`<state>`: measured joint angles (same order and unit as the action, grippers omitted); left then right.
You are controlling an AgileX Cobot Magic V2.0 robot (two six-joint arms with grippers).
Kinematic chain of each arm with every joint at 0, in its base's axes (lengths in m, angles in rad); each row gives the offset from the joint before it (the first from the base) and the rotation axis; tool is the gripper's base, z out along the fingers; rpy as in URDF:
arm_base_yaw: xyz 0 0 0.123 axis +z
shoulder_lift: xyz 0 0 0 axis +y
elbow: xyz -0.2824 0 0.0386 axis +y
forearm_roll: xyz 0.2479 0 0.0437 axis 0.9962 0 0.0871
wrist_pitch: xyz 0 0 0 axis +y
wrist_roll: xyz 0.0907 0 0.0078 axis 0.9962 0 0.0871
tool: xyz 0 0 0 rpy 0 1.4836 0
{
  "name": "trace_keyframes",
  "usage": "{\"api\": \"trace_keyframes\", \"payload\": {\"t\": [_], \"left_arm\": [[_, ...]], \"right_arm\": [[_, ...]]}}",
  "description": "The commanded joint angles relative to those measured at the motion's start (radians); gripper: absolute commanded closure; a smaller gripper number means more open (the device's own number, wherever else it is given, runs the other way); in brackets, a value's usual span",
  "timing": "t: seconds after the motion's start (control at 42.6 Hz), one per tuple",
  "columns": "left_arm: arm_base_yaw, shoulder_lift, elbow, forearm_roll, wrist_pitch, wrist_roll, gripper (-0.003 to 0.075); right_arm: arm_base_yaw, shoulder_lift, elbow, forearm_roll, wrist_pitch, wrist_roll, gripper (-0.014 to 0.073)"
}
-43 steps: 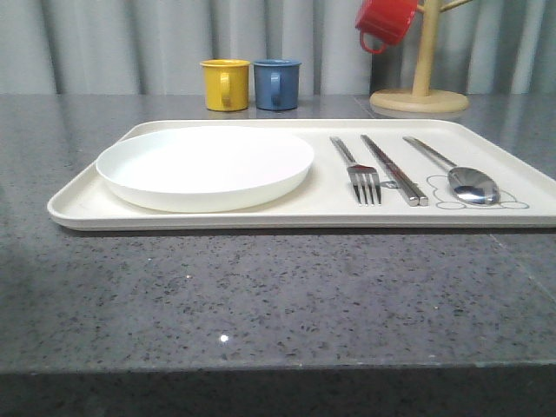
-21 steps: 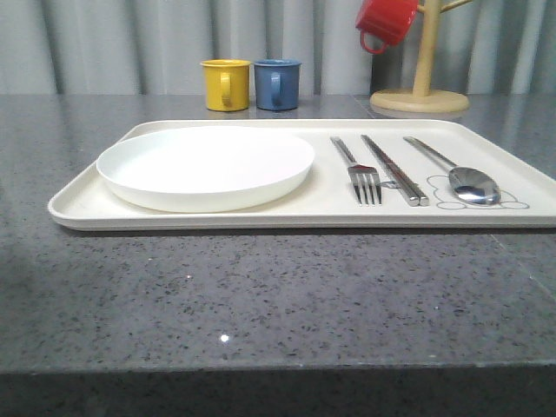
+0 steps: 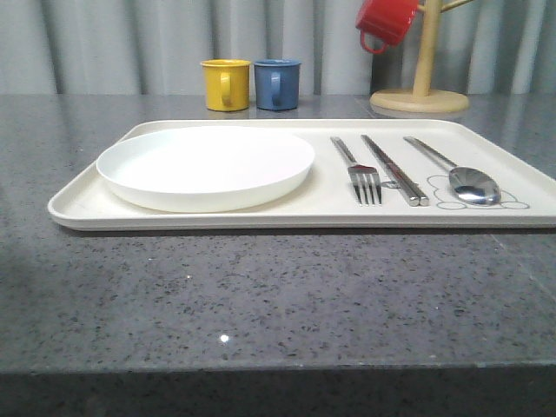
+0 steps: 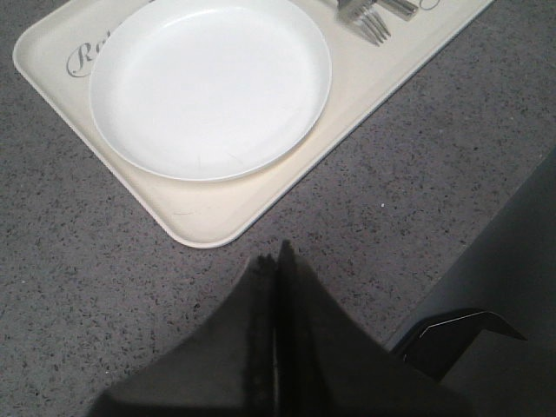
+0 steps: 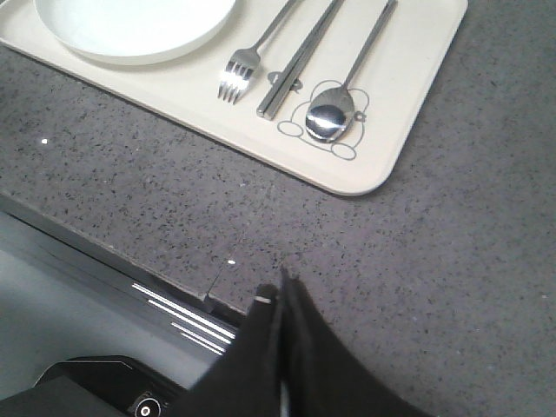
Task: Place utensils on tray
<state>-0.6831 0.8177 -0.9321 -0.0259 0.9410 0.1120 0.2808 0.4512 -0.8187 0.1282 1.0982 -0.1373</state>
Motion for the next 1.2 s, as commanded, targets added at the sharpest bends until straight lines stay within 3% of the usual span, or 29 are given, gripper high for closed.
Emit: {"api": "trace_keyframes", "payload": {"t": [0.0, 0.281, 0.399, 0.516, 0.75, 0.985, 1.173], "left_arm": [[-0.008, -0.001, -0.027, -0.002, -0.063, -0.012, 0.0741], [-0.005, -0.006, -0.027, -0.004, -0.063, -0.012, 0.0741], [0.065, -0.043, -0.014, 0.020, -0.075, -0.012, 0.0741], [0.204, -0.130, 0.086, 0.016, -0.251, -0.012, 0.0741], [0.465, -0.409, 0.466, -0.003, -0.697, -0.012, 0.0741], [0.590, -0.700, 0.775, -0.003, -0.865, -0.012, 0.0741], [0.623, -0.786, 0.914, -0.030, -1.024, -0.012, 0.0741]], "right_arm": [[0.000, 0.008, -0.020, 0.006, -0.055, -0.002, 0.0661], [0.000, 0.008, -0.020, 0.006, -0.055, -0.002, 0.0661], [0.000, 0.008, -0.020, 0.006, -0.055, -0.002, 0.0661], [0.000, 0.008, -0.020, 0.006, -0.055, -0.002, 0.0661], [0.000, 0.008, -0.020, 0.006, -0.055, -0.002, 0.0661], [0.000, 0.008, -0.020, 0.006, -0.055, -0.002, 0.0661], [0.000, 0.008, -0.020, 0.006, -0.055, -0.002, 0.0661]]}}
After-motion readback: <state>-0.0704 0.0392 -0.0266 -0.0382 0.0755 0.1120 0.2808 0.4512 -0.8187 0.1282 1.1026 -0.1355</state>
